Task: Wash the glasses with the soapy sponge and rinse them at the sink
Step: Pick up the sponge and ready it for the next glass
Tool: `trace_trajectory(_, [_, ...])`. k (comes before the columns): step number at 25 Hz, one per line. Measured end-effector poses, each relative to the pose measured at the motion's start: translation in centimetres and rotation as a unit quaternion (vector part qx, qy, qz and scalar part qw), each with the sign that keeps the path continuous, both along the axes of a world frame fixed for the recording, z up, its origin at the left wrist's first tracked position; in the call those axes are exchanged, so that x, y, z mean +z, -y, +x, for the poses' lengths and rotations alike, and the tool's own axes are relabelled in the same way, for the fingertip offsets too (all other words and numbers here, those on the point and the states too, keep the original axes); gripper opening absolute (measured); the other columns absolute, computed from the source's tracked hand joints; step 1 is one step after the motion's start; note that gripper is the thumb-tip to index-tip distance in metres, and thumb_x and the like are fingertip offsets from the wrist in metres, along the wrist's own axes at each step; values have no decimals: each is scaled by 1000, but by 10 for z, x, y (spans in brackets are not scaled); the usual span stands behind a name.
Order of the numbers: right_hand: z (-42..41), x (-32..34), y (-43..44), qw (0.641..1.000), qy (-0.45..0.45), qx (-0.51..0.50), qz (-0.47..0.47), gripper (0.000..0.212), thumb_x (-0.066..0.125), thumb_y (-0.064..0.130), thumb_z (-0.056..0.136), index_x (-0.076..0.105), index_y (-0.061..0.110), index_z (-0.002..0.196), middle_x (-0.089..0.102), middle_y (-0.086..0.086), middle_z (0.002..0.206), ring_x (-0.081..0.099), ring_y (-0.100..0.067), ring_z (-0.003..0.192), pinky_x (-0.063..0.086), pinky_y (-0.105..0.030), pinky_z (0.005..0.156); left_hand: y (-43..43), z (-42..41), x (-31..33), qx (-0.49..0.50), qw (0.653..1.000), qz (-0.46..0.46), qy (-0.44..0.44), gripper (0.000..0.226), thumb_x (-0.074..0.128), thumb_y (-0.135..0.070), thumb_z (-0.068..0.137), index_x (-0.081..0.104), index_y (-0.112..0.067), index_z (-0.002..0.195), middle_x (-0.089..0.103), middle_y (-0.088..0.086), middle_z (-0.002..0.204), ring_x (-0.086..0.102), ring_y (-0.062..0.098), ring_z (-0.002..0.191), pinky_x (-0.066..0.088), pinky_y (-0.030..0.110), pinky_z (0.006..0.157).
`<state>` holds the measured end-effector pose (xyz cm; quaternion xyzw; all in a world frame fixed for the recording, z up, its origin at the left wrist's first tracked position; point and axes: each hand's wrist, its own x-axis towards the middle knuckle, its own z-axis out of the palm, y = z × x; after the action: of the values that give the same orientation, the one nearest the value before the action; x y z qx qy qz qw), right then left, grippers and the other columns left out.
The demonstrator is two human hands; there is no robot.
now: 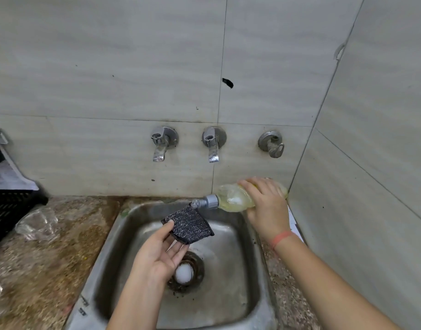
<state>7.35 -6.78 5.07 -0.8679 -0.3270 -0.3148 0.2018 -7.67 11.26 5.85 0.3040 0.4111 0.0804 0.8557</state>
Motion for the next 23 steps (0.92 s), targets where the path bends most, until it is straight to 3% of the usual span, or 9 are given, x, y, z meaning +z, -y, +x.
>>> trace_trajectory(6, [2, 35, -8, 995, 68, 56, -49, 51, 39, 18, 63, 68, 14, 105, 65, -7, 103, 59, -31, 96, 43, -41, 93, 1, -4, 6, 0, 1000, -1, 13, 10, 56, -16, 94, 56, -10, 86, 59, 6, 82, 58, 21, 76, 48, 33, 73])
trace_trajectory(9, [8, 43, -10, 992, 93, 59, -67, 42, 59, 11, 64, 68, 15, 106, 65, -7, 104, 57, -30, 97, 41, -40, 93, 1, -5, 5, -5, 1000, -4, 13, 9, 57, -16, 94, 56, -10, 87, 60, 6, 83, 59, 22, 77, 49, 33, 73])
trace_trajectory(11, [12, 47, -12, 989, 103, 62, -81, 48, 68, 4, 59, 67, 15, 106, 64, -6, 105, 56, -30, 98, 39, -40, 95, 1, -4, 5, -6, 1000, -5, 15, 8, 57, -16, 93, 56, -10, 87, 60, 5, 83, 59, 21, 76, 49, 33, 73])
trace_trajectory(14, [14, 55, -14, 985, 124, 72, -91, 57, 59, -3, 54, 66, 15, 107, 63, -7, 106, 56, -31, 100, 38, -40, 96, 1, -3, 5, -8, 1000, -7, 18, 8, 57, -16, 93, 57, -11, 87, 62, 5, 78, 59, 21, 76, 48, 33, 73])
trace_trajectory(18, [18, 64, -17, 981, 157, 77, -86, 57, 52, -4, 56, 67, 15, 107, 64, -7, 105, 57, -31, 98, 39, -41, 96, 2, -2, 2, -10, 1000, -8, 17, 9, 58, -16, 93, 57, -12, 85, 66, 0, 52, 59, 20, 74, 49, 32, 69])
trace_trajectory(23, [20, 68, -18, 981, 162, 69, -84, 57, 57, -5, 56, 67, 16, 107, 64, -7, 106, 57, -31, 99, 39, -41, 96, 2, -2, 3, -6, 1000, -4, 18, 10, 57, -16, 93, 57, -13, 84, 65, -1, 50, 59, 20, 74, 49, 32, 70])
